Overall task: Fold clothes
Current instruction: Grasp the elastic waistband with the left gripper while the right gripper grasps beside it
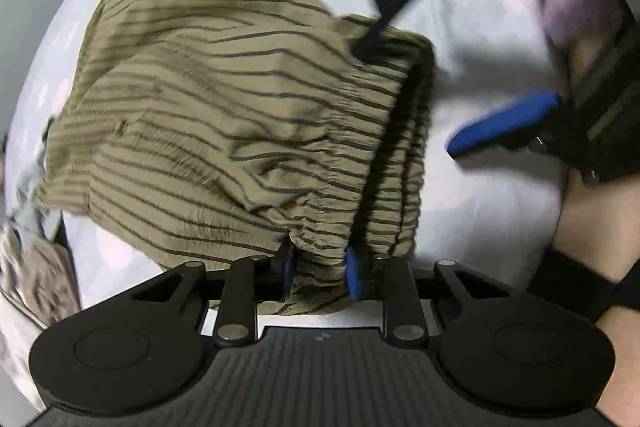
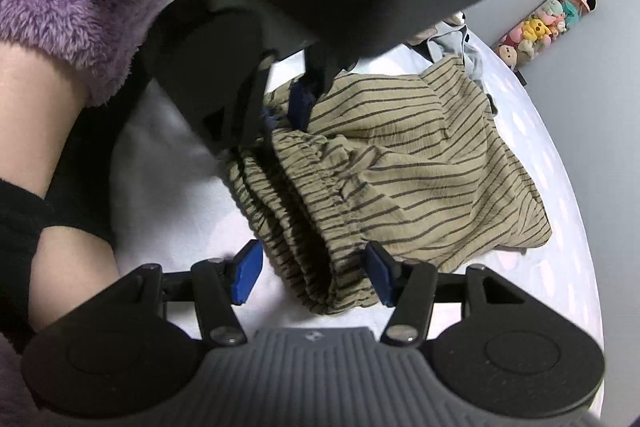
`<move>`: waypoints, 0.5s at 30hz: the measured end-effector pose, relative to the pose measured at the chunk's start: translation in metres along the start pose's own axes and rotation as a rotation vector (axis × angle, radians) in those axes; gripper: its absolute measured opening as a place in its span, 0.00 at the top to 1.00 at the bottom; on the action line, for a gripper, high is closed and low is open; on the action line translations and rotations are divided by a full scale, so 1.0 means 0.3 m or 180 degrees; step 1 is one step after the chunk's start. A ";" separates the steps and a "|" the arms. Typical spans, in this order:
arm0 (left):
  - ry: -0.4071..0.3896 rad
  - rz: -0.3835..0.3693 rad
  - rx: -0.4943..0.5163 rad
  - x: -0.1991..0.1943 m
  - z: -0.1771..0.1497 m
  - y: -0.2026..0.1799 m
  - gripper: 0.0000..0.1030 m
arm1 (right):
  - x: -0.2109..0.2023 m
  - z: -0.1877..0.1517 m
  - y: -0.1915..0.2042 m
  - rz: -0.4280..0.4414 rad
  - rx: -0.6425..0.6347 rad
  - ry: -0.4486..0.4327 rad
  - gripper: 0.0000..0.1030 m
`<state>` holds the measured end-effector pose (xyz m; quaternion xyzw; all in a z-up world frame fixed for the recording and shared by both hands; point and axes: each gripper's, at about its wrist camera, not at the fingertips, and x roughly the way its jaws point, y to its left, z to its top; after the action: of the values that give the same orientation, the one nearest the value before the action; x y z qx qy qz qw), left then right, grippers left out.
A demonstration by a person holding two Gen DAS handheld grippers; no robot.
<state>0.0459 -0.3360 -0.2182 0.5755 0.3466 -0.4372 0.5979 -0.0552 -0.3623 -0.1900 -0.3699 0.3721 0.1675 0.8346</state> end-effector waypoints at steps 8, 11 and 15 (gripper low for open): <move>-0.0132 -0.0305 -0.0325 -0.053 -0.021 0.076 0.81 | -0.018 -0.003 0.015 -0.0121 -0.0026 -0.0070 0.42; -0.0174 -0.0440 -0.0371 -0.070 -0.031 0.087 0.81 | -0.025 -0.008 0.014 -0.0144 -0.0024 -0.0101 0.39; -0.0200 -0.0657 -0.0497 -0.049 -0.042 0.111 0.81 | -0.028 -0.004 0.012 -0.0134 -0.0024 -0.0102 0.39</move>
<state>0.0721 -0.3231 -0.1930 0.4745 0.4181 -0.4858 0.6034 -0.0633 -0.3609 -0.1862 -0.3781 0.3502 0.1572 0.8425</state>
